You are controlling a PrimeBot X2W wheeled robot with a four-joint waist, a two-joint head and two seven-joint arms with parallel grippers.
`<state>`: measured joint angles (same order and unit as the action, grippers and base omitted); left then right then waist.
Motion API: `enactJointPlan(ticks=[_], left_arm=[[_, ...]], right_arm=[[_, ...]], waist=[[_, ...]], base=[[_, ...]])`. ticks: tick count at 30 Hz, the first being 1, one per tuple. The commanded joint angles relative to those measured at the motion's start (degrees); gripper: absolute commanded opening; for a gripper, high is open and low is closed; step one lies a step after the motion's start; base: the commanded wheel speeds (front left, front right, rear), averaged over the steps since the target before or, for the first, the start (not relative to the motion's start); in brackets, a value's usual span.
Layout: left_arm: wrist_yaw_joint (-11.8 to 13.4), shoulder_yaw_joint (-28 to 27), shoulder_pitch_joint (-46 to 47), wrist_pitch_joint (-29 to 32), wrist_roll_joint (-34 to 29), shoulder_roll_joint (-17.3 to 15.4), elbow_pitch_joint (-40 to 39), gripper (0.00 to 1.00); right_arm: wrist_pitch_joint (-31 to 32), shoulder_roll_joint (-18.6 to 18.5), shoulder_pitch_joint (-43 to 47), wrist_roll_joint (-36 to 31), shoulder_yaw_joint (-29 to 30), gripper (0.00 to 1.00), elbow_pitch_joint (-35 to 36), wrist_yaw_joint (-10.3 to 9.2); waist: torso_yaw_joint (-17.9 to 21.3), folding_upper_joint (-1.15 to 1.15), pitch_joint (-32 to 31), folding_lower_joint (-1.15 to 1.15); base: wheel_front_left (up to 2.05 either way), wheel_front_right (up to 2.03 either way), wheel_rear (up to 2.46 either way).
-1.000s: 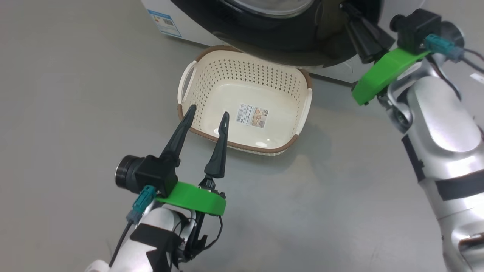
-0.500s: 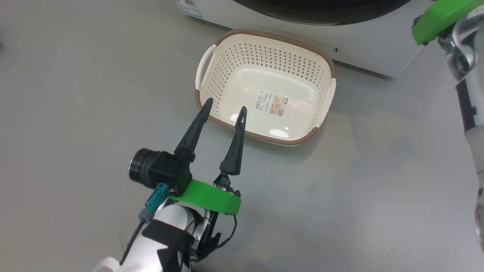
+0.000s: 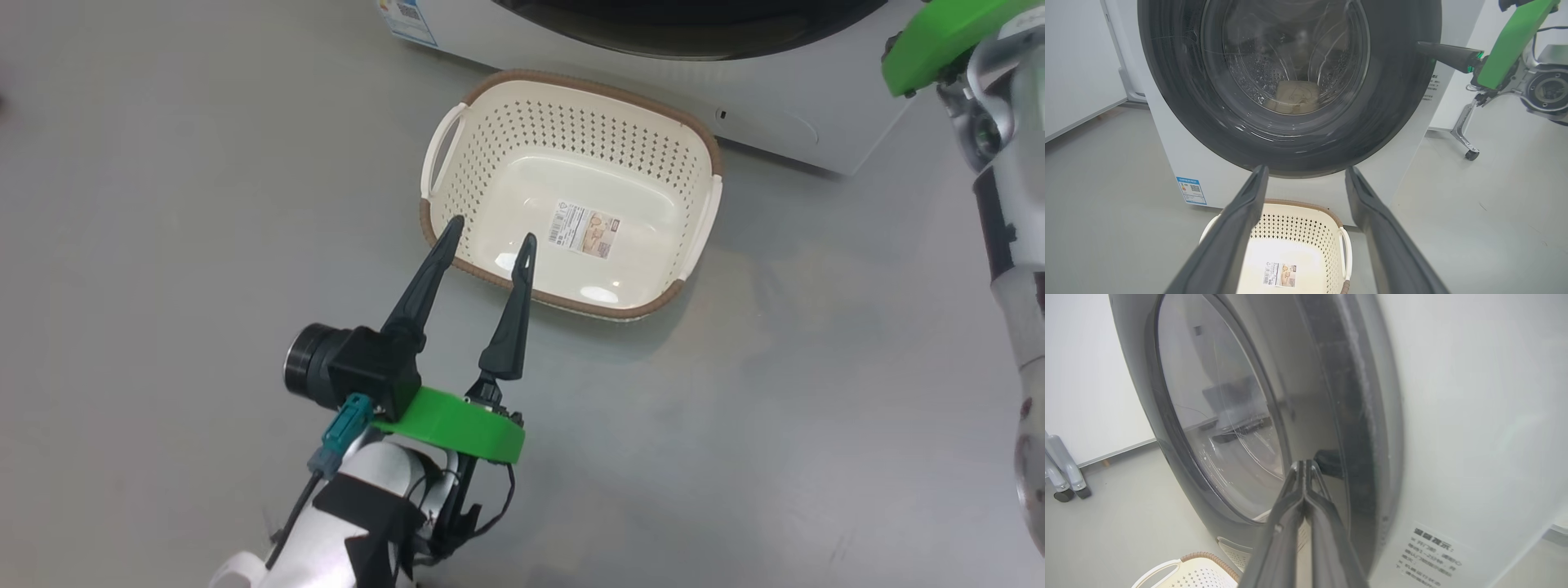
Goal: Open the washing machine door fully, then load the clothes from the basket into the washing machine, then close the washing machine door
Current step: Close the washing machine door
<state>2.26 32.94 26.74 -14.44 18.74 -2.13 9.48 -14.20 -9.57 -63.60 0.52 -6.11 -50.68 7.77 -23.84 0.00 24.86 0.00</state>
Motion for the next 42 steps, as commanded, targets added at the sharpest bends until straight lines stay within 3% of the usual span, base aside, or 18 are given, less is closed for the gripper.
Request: enactJointPlan(ticks=[1, 9, 20, 24, 25, 26, 42], left_arm=[[0.33, -1.97, 1.01, -0.56, 0.27, -0.75, -1.39, 1.00], [-0.16, -4.19, -0.15, -0.56, -1.27, -0.75, 0.74, 1.00], [-2.11, -9.13, -4.68, -0.56, -3.75, -0.76, 3.90, 1.00], [-2.88, -10.63, -6.61, -0.56, -4.34, -1.12, 4.87, 1.00], [-3.06, -10.86, -6.97, -0.56, -4.54, -1.18, 5.10, 1.00], [-3.24, -11.08, -7.29, -0.56, -4.68, -1.22, 5.29, 1.00], [-4.84, -13.29, -10.36, -0.56, -5.67, -1.87, 7.43, 1.00]], right_arm=[[-0.65, 1.45, 0.09, 0.45, -0.87, 0.00, 2.18, -0.28], [-0.78, 2.39, 8.04, 4.93, -2.94, 0.00, 9.02, -0.28], [-0.79, 1.87, 27.15, 7.24, 0.05, 0.00, 22.05, -0.28], [-0.79, 2.74, 33.51, 7.08, 2.21, 0.49, 25.84, -0.28], [-0.79, 3.04, 34.95, 7.07, 2.80, 0.82, 26.70, -0.28], [-0.79, 3.32, 36.34, 6.92, 3.35, 0.98, 27.56, -0.28], [-0.03, 6.46, 52.92, 5.91, 9.23, 1.00, 38.42, -0.28]], waist=[[0.43, 0.00, -0.55, 0.00], [3.92, 0.00, -3.46, 0.00], [9.77, 0.00, -9.85, 0.00], [11.70, 0.00, -12.36, 0.00], [12.10, 0.00, -12.91, 0.00], [12.47, 0.00, -13.39, 0.00], [17.17, 0.00, -18.71, 0.00]], base=[[0.00, 0.00, 0.00], [0.00, 0.00, 0.00], [0.00, 0.00, 0.00], [0.00, 0.00, 0.00], [0.00, 0.00, 0.00], [0.00, 0.00, 0.00], [0.00, 0.00, 0.00]])
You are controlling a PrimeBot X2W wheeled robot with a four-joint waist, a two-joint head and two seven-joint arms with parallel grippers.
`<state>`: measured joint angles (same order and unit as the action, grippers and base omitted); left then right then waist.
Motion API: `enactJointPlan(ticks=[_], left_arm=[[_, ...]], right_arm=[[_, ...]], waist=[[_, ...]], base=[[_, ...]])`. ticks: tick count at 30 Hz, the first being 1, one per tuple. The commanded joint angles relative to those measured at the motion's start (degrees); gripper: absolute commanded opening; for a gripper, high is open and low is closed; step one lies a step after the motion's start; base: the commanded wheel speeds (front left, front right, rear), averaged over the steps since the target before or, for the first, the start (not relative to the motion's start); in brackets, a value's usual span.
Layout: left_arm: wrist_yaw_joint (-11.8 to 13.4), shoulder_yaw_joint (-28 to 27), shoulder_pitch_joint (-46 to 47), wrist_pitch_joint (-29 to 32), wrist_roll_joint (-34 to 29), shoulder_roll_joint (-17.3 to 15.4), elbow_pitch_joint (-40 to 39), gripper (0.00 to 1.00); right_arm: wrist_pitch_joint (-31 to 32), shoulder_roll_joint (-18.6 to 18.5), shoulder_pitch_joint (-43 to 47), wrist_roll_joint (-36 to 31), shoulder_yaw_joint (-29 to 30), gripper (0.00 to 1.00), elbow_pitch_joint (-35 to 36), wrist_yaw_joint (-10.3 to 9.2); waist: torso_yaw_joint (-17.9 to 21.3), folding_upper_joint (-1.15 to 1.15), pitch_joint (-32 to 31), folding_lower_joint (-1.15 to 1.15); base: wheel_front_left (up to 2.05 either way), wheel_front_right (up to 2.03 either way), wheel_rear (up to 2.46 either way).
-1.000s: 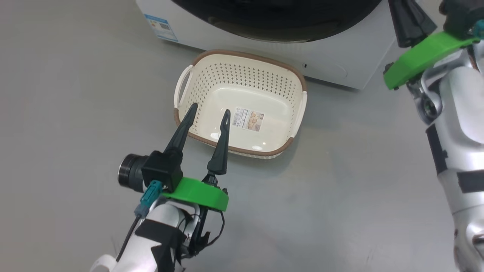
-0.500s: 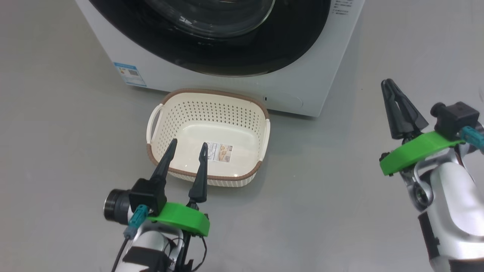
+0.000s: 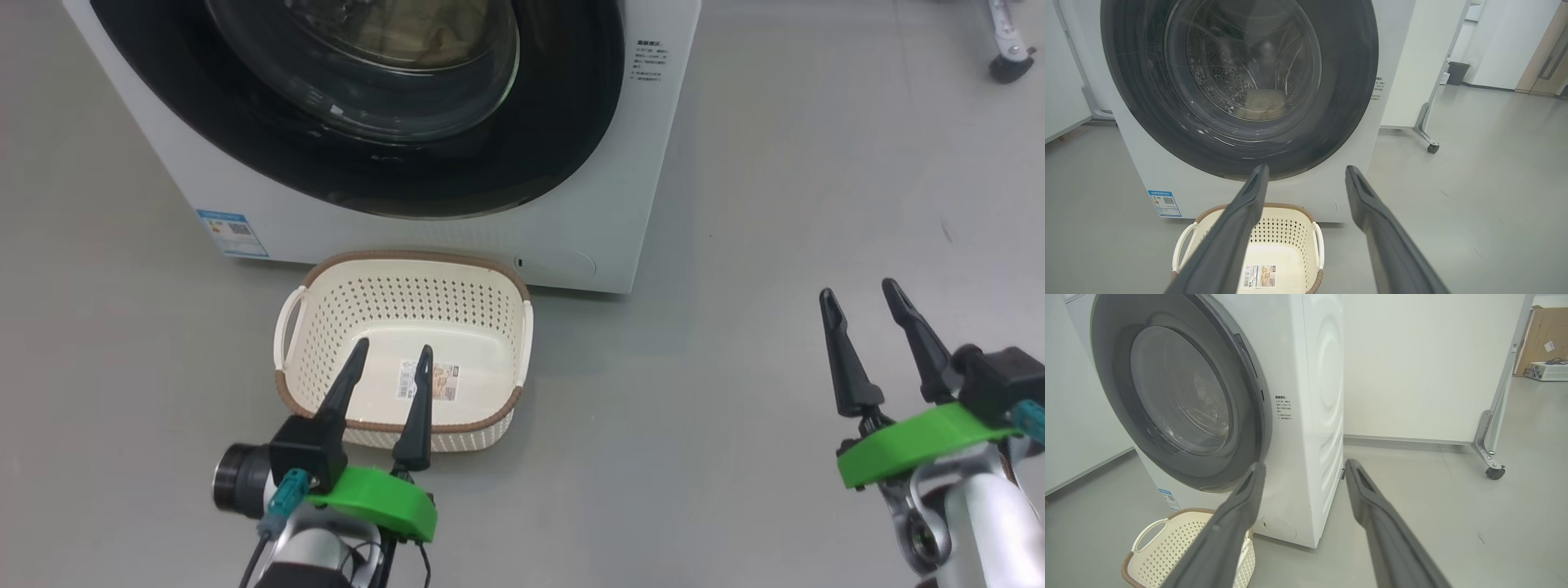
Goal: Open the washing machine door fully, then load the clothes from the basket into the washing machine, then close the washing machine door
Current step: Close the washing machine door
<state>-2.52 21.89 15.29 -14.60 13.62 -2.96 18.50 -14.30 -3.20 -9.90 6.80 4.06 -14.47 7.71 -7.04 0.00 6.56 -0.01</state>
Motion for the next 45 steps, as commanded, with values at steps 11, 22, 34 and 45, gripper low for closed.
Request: enactJointPlan(ticks=[11, 22, 34, 45], left_arm=[[-0.47, -2.70, -0.28, -0.40, -0.78, -1.24, -1.42, 1.00], [-0.44, -2.89, -1.10, -0.40, -1.01, -1.32, -1.70, 1.00], [-0.54, -2.84, -1.23, -0.40, -0.99, -1.11, -1.60, 1.00], [-0.27, -2.62, -1.53, -0.40, -1.00, -0.84, -1.18, 1.00]], right_arm=[[2.82, 0.31, 10.36, 1.78, 3.91, 1.00, 12.89, -0.22], [5.29, 0.32, 15.51, 2.23, 4.00, 1.00, 18.16, -0.22], [5.71, 0.32, 15.79, 2.11, 3.72, 1.00, 18.71, -0.22], [5.82, 0.32, 16.01, 2.12, 3.61, 1.00, 18.55, -0.22]], waist=[[1.78, 0.00, -1.46, 0.01], [2.90, 0.00, -2.50, 0.01], [2.97, 0.00, -2.49, 0.01], [2.75, 0.00, -3.04, 0.01]], base=[[0.00, 0.00, 0.00], [0.00, 0.00, 0.00], [0.00, 0.00, 0.00], [0.00, 0.00, 0.00]])
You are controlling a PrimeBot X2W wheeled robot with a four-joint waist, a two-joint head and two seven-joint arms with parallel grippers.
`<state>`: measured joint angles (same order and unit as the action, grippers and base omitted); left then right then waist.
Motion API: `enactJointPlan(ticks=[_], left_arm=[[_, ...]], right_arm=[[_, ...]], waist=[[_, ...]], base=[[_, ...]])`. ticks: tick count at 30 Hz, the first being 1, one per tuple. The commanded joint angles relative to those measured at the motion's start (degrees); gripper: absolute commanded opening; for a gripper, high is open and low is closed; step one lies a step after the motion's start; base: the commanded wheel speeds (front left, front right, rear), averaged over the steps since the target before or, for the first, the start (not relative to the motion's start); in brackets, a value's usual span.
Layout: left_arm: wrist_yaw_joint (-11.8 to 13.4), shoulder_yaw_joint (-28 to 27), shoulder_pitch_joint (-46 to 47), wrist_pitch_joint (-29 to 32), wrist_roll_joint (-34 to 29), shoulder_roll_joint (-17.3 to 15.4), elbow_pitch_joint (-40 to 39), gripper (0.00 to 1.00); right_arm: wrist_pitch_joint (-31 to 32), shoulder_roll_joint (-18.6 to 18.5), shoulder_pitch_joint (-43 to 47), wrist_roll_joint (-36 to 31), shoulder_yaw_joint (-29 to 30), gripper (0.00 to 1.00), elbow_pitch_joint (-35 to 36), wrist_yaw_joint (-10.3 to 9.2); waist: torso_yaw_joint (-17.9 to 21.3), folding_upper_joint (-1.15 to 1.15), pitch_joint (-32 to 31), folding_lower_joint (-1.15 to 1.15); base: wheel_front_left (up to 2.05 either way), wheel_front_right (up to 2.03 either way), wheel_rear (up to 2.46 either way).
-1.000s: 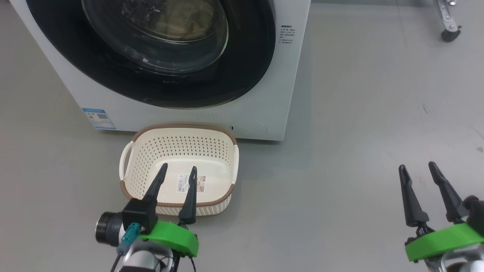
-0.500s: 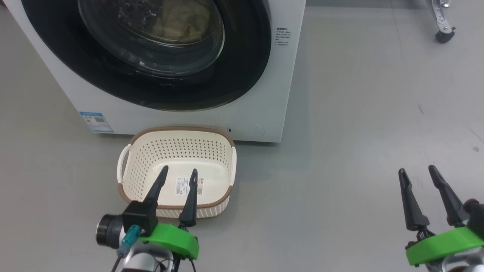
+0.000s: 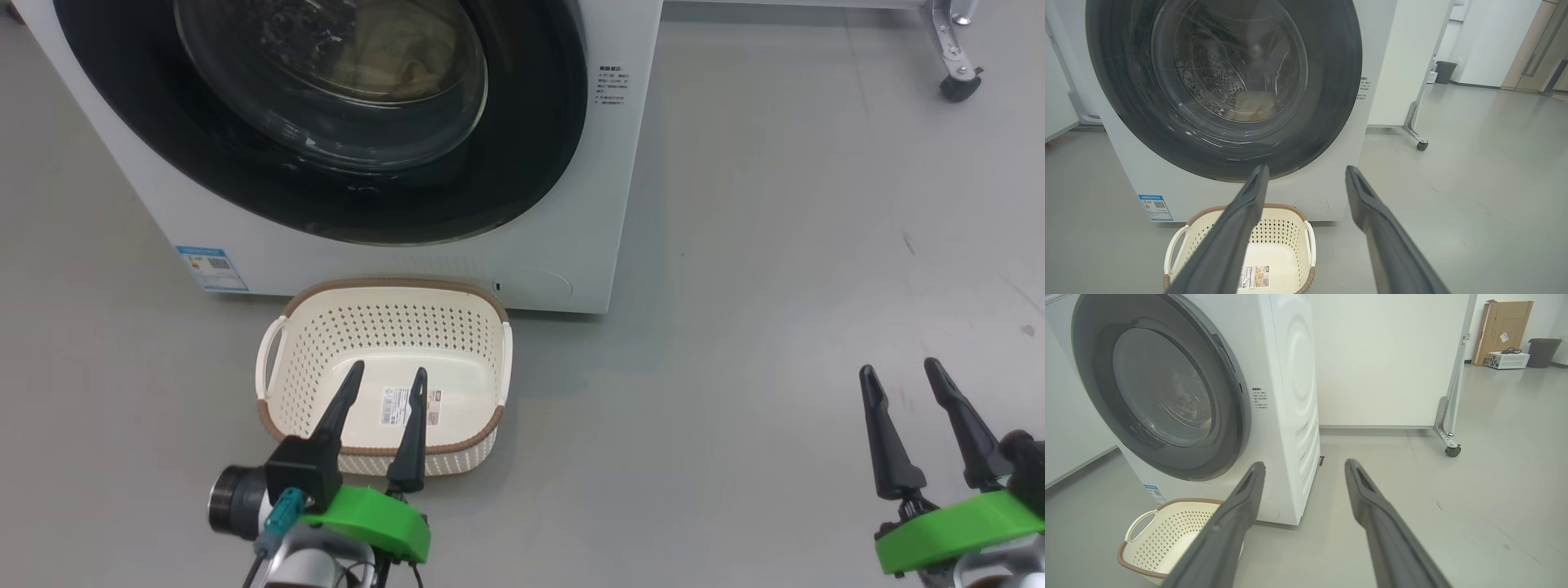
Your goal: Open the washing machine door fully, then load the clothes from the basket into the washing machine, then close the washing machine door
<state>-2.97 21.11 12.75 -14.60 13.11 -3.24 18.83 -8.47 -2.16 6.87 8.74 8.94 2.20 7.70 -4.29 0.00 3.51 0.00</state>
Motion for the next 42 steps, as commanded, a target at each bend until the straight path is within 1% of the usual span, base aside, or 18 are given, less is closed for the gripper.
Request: enactJointPlan(ticks=[1, 8, 9, 13, 42], left_arm=[[0.21, -1.82, 0.99, -0.40, -0.53, -0.55, -1.49, 1.00], [0.47, -1.81, 0.99, -0.40, -1.17, -0.62, -1.55, 1.00], [0.06, 0.04, -0.35, 0.00, -0.79, -0.01, 0.13, 0.00], [-0.02, 0.29, -1.74, 0.10, -0.62, 0.20, 2.63, 0.00], [-1.03, -5.35, -2.81, 4.32, 17.87, -0.25, 1.08, 0.00]], right_arm=[[0.01, -0.72, -0.72, 0.17, -1.28, 1.00, 1.88, -0.21], [0.16, -0.72, -0.59, 0.24, -1.36, 1.00, 1.94, -0.21], [0.16, 0.00, 0.07, 0.01, -0.10, 0.00, 0.00, 0.00], [0.21, 0.58, 0.32, 0.31, -0.42, 0.00, -3.27, 0.01], [3.34, 0.10, -2.67, 19.24, -1.12, 0.00, -6.18, -0.04]], waist=[[-0.03, 0.00, -0.01, 0.00], [-0.04, 0.00, -0.10, 0.00], [-0.03, 0.00, -0.10, 0.00], [-0.01, 0.00, -0.15, 0.00], [0.96, 0.00, -0.87, 0.00]], base=[[0.00, 0.00, 0.00], [0.00, 0.00, 0.00], [0.00, 0.00, 0.00], [0.00, 0.00, 0.00], [0.00, 0.00, 0.00]])
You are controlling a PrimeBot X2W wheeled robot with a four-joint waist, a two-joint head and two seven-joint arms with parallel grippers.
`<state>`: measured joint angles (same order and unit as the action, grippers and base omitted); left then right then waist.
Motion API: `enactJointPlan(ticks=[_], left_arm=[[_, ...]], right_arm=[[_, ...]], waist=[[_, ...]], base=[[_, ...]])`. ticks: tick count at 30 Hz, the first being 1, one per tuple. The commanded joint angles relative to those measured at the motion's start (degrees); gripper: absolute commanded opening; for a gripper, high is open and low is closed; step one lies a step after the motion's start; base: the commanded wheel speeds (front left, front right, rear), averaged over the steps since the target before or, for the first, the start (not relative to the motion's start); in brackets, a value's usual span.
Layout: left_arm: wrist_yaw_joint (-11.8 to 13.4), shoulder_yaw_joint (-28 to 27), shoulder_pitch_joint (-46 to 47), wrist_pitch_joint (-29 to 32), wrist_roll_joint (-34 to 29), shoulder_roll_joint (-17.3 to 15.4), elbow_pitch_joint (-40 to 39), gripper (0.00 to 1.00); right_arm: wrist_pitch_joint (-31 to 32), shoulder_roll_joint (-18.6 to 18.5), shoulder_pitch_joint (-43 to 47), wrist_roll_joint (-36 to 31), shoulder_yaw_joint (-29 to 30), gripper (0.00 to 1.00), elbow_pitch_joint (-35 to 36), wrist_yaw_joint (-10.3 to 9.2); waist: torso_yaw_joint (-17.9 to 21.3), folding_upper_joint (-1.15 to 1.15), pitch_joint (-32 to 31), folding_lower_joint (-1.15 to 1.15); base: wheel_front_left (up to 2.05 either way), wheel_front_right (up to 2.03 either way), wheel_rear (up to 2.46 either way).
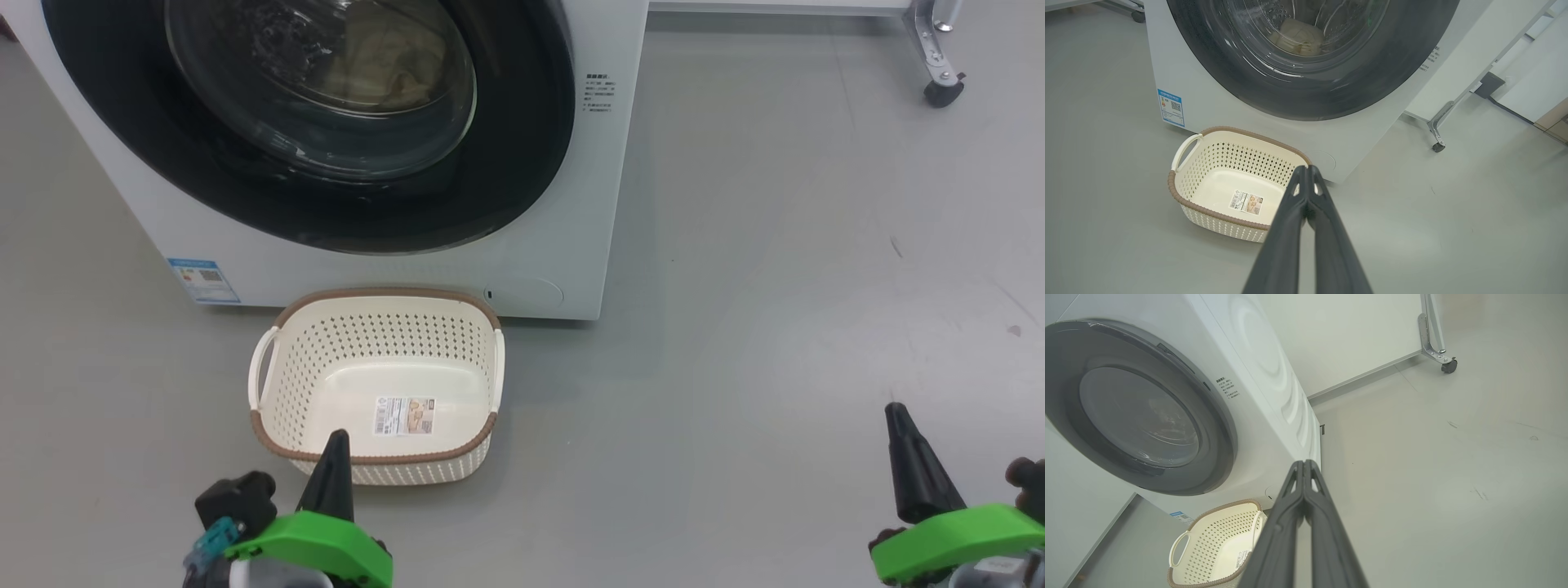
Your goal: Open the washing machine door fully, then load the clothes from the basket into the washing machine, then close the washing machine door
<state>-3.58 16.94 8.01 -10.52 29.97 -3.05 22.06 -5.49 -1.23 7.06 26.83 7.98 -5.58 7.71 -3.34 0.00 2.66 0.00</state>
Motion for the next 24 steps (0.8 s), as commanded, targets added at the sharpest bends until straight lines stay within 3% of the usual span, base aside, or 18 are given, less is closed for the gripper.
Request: enactJointPlan(ticks=[1, 24], left_arm=[[-0.46, -1.38, 1.89, 0.40, 1.67, -0.44, -2.22, 0.00], [-1.29, -6.27, 0.94, 4.06, 16.57, -0.60, -3.67, 0.00]], right_arm=[[0.47, -0.85, -2.96, 1.81, -0.18, 0.00, 1.49, -0.05], [3.13, -1.15, -5.42, 17.21, -0.63, 0.00, -0.89, -0.09]], waist=[[0.05, 0.00, -0.04, 0.00], [0.84, 0.00, -0.62, 0.00]], base=[[0.00, 0.00, 0.00], [0.00, 0.00, 0.00]])
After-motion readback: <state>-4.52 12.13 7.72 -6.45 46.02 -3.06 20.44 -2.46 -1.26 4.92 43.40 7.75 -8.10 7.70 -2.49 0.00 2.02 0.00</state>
